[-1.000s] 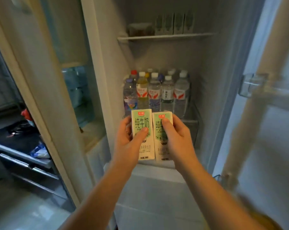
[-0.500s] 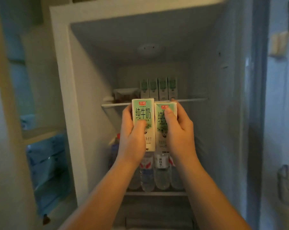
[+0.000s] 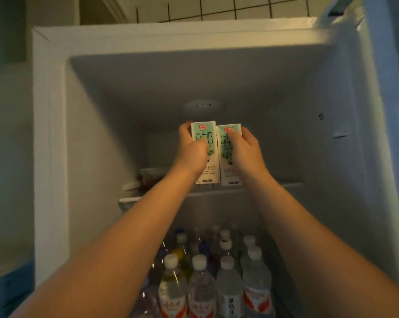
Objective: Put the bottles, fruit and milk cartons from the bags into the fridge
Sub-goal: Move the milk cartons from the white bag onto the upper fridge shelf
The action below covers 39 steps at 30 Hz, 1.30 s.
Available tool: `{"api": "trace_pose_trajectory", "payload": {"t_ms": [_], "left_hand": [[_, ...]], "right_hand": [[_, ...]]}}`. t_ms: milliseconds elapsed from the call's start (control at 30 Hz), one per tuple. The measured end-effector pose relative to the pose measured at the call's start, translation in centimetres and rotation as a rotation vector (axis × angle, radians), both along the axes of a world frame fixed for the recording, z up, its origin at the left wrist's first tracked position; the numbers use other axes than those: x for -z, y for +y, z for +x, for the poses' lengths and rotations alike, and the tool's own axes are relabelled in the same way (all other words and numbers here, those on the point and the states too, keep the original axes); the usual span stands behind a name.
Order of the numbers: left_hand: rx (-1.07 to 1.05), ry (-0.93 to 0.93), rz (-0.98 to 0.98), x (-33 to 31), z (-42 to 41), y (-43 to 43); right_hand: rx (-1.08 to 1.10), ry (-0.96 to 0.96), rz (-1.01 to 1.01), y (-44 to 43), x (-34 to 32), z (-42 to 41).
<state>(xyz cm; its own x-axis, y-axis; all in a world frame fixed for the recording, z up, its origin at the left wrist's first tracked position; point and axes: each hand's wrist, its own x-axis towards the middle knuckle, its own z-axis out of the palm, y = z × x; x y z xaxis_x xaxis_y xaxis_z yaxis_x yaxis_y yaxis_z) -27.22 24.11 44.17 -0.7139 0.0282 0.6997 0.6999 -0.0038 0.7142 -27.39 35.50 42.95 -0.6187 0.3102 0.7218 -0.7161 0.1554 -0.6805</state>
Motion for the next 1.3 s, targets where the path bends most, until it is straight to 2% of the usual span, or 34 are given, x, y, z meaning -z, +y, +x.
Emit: {"api": "trace_pose_trajectory", "payload": {"t_ms": [133, 367, 467, 567, 700, 900, 1167, 1300], "left_hand": [[0.001, -0.116, -0.142, -1.8, -3.4, -0.7], [0.018, -0.274, -0.357, -2.8, -8.0, -1.9], [-0.041, -0.270, -0.588, -4.0, -8.8, -3.0], [-0.255, -0.138, -1.000, -6.2, -8.6, -3.5], [-0.384, -0.099, -1.263, -8.3, -8.7, -3.0], [-0.456, -0.102, -1.339, -8.8, -11.6, -2.2], [-0.529, -0.070, -1.189, -7.9, -16.9, -2.6], [-0.574, -0.040, -1.179, -7.3, -19.0, -2.3]], "right_hand": [[-0.070, -0.156, -0.038, 0.4, -0.9, -4.3], [-0.101, -0.329, 0.059, 1.6, -1.9, -8.4], [-0.113, -0.421, 0.300, 2.7, -2.2, -8.0], [-0.082, -0.594, 0.583, 4.3, -2.5, -7.3], [-0.101, -0.725, 0.690, 5.4, -3.2, -7.7], [-0.092, -0.829, 0.715, 4.7, -4.4, -9.9], [-0.033, -0.917, 0.681, 3.1, -4.8, -15.6], [0.034, -0.931, 0.747, 2.3, -5.1, -17.6]]}}
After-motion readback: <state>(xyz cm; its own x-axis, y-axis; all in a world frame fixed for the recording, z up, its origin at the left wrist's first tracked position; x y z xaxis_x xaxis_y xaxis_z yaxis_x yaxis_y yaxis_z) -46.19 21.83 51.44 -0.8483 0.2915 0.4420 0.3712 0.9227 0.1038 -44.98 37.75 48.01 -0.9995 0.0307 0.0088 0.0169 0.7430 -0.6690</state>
